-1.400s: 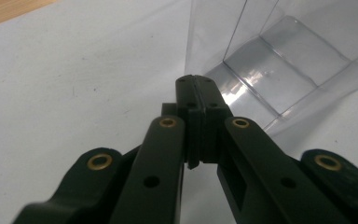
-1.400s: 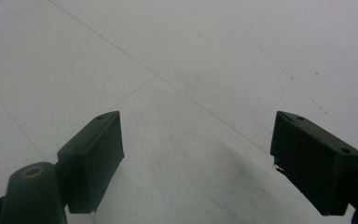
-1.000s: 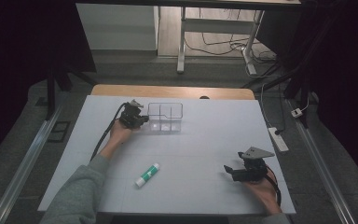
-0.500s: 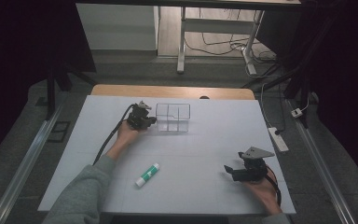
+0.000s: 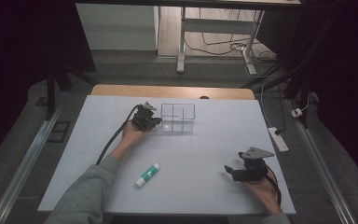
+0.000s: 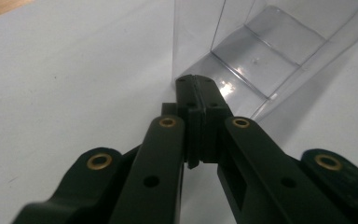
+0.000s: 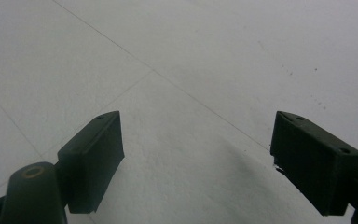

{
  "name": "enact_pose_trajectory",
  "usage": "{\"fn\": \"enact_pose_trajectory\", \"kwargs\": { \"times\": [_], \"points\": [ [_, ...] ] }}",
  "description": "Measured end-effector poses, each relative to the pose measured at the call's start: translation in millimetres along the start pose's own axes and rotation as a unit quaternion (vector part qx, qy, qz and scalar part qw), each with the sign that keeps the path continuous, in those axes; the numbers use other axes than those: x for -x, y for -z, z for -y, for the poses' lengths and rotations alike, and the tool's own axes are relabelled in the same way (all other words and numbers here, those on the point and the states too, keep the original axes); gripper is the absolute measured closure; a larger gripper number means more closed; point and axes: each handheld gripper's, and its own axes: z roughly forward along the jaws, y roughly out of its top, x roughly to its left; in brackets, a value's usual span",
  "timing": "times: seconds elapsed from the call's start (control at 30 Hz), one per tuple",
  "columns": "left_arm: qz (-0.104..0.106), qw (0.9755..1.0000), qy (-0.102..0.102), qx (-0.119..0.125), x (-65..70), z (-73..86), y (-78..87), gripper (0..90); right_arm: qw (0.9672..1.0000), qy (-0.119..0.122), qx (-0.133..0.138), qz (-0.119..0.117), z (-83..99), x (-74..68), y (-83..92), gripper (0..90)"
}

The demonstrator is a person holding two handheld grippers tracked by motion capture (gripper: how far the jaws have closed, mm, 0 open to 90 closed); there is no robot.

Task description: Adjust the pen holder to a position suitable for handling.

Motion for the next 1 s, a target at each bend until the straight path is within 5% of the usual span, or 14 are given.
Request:
{"fn": "enact_pose_trajectory", "kwargs": {
  "times": [0.77,1.0],
  "points": [
    [0.009,0.9999,0.002,0.005,1.5,-1.6,-0.2,88.4,1.0000,0.000,0.000,0.000,-0.1,-0.4,0.7,16.4],
    [-0.002,0.9999,-0.012,-0.006,4.8,2.8,17.2,88.5,1.0000,0.000,0.006,0.000,-0.3,-0.3,3.3,16.5]
  ]
}}
